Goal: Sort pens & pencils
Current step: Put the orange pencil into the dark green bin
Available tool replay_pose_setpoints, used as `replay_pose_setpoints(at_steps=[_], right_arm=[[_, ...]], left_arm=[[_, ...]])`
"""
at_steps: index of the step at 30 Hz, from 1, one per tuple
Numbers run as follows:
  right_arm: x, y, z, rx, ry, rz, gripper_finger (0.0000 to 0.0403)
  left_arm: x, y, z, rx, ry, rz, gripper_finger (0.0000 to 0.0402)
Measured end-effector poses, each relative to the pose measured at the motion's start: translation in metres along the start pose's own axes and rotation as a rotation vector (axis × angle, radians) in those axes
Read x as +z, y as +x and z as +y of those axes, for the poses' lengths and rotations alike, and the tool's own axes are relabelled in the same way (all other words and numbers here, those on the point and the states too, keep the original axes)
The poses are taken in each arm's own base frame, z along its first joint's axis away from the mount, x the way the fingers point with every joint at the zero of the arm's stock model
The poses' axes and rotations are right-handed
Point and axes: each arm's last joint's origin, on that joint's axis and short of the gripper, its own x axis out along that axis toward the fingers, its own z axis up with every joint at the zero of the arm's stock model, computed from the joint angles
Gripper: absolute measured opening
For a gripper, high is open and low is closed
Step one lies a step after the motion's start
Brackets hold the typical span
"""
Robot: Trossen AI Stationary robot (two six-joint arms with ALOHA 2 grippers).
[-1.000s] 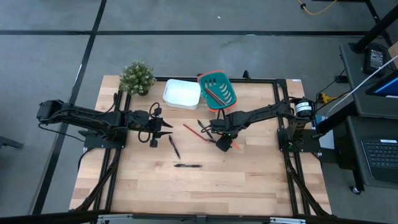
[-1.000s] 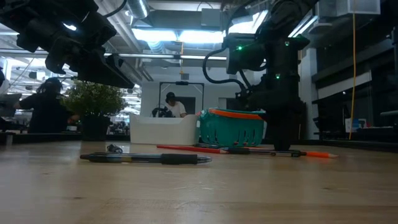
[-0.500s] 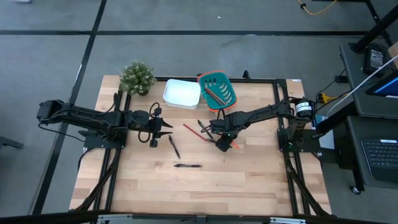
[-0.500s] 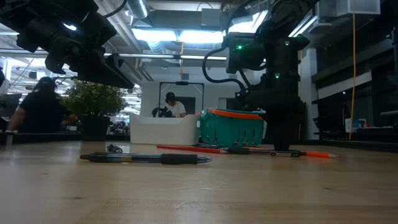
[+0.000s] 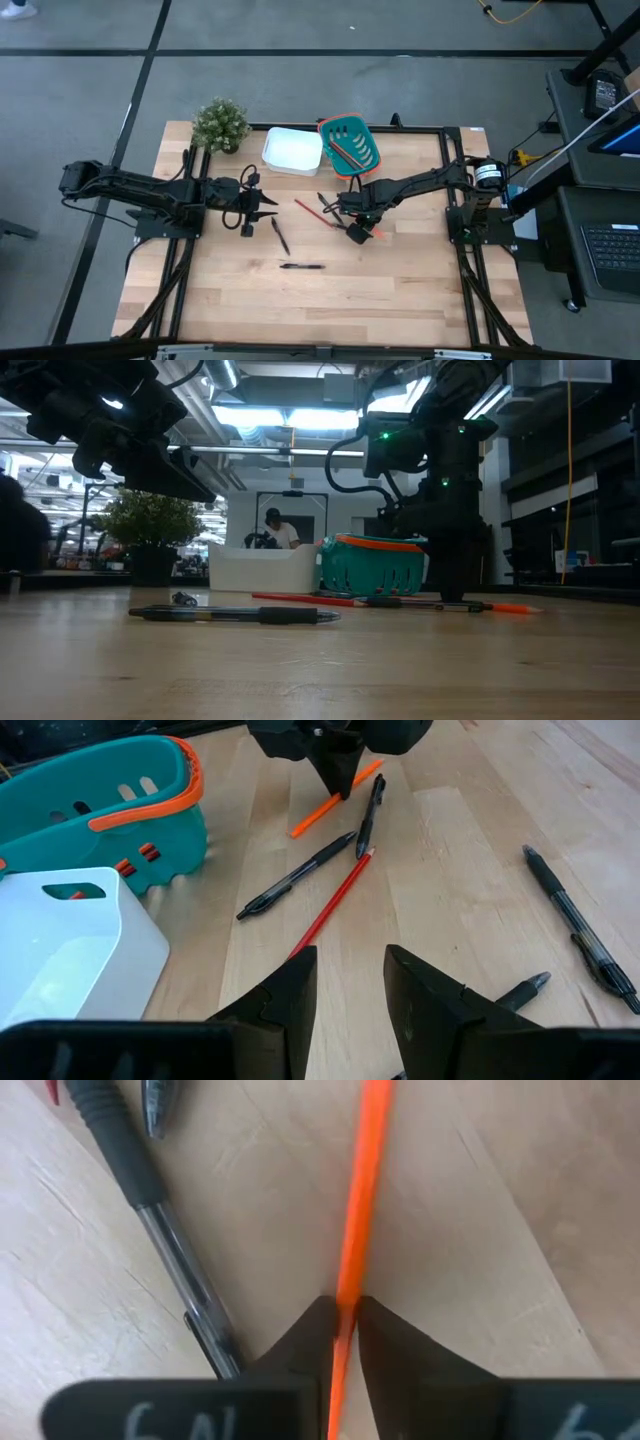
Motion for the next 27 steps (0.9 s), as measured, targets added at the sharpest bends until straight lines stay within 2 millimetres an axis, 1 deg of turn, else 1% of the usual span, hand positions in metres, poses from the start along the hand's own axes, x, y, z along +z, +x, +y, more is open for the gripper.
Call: replay_pose_setpoints(at_steps=[8, 21, 27], right_arm=[[0.0000, 0.0000, 0.0000, -0.001, -0.001, 0.000, 0.0036], [-0.0002, 0.0000, -0.0001, -0.002, -0.001, 0.001, 0.0037], [0.0034, -0.0048, 0.0024, -0.002, -0.019, 0.001, 0.0037]], left_arm=[[0.0000, 0.0000, 0.0001, 0.000, 0.000, 0.000, 0.0112], [0.0000, 0.0000, 0.0000, 0.000, 0.000, 0.000, 0.0112], [0.0000, 0.0000, 0.0000, 0.000, 0.000, 0.000, 0.0112]])
